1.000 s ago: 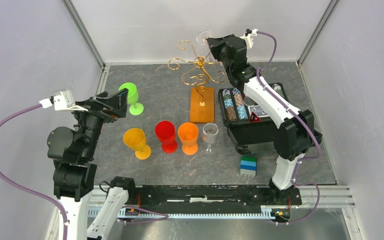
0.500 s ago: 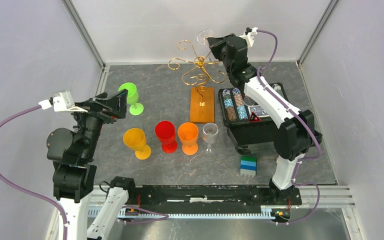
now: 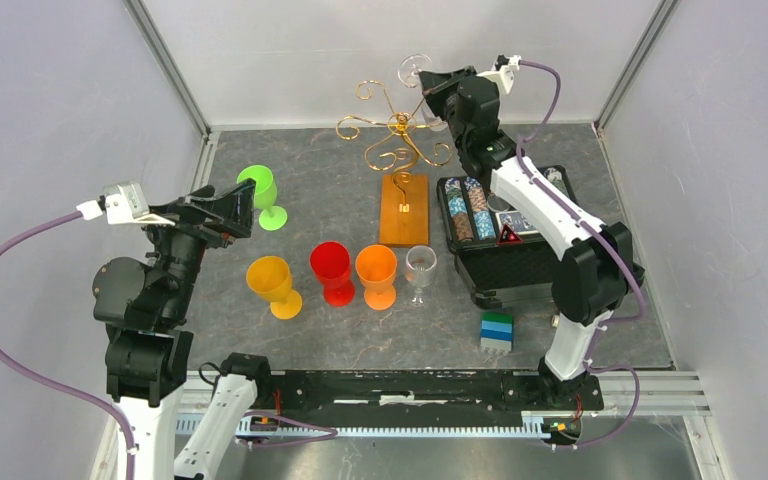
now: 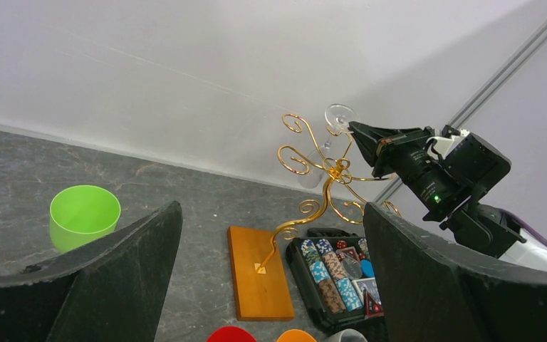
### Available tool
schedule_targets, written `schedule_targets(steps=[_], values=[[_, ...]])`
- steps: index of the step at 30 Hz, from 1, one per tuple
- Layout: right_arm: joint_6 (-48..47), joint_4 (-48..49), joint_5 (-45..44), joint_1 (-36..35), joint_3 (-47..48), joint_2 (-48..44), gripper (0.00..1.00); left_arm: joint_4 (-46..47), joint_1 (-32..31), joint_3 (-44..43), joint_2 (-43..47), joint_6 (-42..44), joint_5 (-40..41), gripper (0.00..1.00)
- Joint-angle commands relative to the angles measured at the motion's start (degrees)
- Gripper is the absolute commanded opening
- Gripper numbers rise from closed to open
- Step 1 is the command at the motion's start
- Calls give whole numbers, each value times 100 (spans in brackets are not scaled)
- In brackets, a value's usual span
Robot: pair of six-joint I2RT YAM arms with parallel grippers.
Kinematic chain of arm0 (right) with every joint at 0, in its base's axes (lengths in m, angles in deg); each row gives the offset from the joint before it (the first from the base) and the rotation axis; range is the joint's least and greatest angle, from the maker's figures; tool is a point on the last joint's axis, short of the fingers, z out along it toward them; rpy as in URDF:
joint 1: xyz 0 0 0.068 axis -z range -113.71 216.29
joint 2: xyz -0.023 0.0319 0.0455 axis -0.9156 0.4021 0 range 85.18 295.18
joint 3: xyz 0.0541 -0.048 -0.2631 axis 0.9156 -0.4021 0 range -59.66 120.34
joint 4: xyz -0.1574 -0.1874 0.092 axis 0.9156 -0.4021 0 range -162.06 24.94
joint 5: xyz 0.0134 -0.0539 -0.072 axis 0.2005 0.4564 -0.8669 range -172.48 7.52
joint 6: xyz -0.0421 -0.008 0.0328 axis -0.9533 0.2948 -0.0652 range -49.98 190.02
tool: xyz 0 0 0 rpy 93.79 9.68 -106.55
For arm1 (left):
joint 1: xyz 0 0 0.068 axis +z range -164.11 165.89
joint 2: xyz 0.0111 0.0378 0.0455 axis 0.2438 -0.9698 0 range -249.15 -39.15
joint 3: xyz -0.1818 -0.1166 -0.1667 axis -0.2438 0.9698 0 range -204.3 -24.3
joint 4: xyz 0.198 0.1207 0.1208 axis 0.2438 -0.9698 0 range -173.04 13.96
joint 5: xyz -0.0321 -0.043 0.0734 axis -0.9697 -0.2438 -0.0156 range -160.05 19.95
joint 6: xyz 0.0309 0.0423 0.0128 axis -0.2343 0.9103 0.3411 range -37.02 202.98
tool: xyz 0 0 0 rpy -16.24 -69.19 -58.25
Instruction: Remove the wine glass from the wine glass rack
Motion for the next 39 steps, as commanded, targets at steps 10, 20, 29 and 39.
schedule_targets(steps=[10,20,29,39], values=[[147,764,-92,29,-665,-946,0,127,11,74,24,159,26,100],[288,611,121,9,-715,-1095,0,149,11,91,28,129,14,100],[696,761,480,-94,-1075,-1294,0,180,6,105,0,115,8,100],[445,1320,863,-166,-594,-791,0,215,8,118,-8,83,-18,100]])
